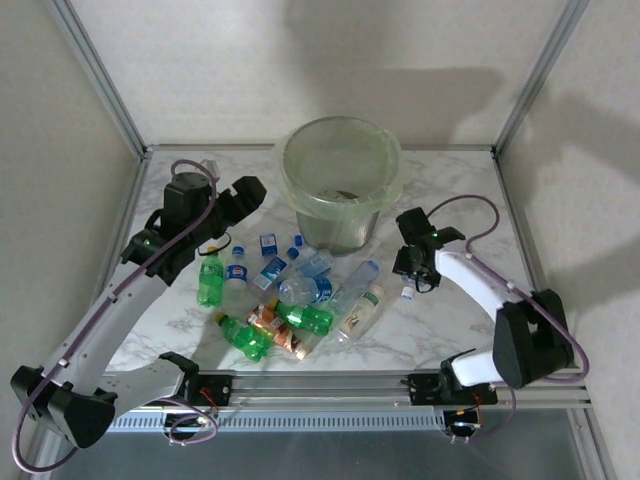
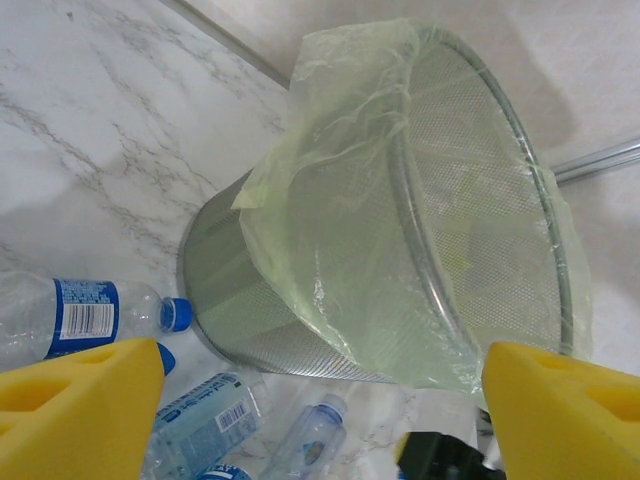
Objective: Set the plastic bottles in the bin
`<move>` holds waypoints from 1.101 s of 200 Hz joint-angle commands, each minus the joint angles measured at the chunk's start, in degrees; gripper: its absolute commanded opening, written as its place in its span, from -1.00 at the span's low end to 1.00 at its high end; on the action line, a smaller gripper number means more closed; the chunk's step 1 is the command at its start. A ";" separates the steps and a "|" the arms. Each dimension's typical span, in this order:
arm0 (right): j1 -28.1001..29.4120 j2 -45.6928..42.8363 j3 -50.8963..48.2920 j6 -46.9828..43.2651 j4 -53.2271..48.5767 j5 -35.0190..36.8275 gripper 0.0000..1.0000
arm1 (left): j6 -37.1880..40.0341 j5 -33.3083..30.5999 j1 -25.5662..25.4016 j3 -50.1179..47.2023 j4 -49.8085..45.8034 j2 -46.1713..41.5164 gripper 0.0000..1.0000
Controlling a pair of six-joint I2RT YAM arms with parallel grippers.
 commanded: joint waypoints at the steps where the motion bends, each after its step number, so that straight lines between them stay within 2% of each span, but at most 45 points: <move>1: -0.23 -6.01 6.82 2.44 -4.88 1.37 0.27 | 1.99 -0.30 0.49 3.71 -1.19 0.68 0.66; 23: -0.20 -6.45 16.31 3.30 -9.08 1.93 0.24 | 2.80 -0.73 0.49 4.38 -1.24 0.28 0.68; 62: 1.42 -1.15 37.43 3.51 -14.55 3.28 0.19 | 4.06 -0.12 0.49 6.07 -2.29 1.22 0.67; 96: 4.22 8.05 56.30 1.90 -16.41 2.95 0.19 | 4.26 -1.02 0.57 4.54 -1.92 -0.16 0.68; 119: 6.68 14.67 65.56 0.77 -16.65 2.94 0.20 | 4.26 -0.81 0.62 4.23 -2.19 -0.16 0.67; 153: 8.24 21.85 72.15 -0.02 -16.62 2.11 0.20 | 4.21 -1.66 0.57 3.73 -2.42 -1.10 0.67; 193: 9.27 25.76 71.43 -0.99 -15.20 0.76 0.23 | 4.08 -3.75 0.66 1.88 -3.37 -3.29 0.69; 208: 9.30 26.55 71.06 -1.13 -14.99 1.17 0.35 | 4.16 -4.36 0.76 1.35 -4.16 -4.12 0.69; 220: 9.31 27.06 71.05 -1.46 -14.80 1.60 0.56 | 4.28 -5.15 0.82 0.99 -4.85 -4.92 0.71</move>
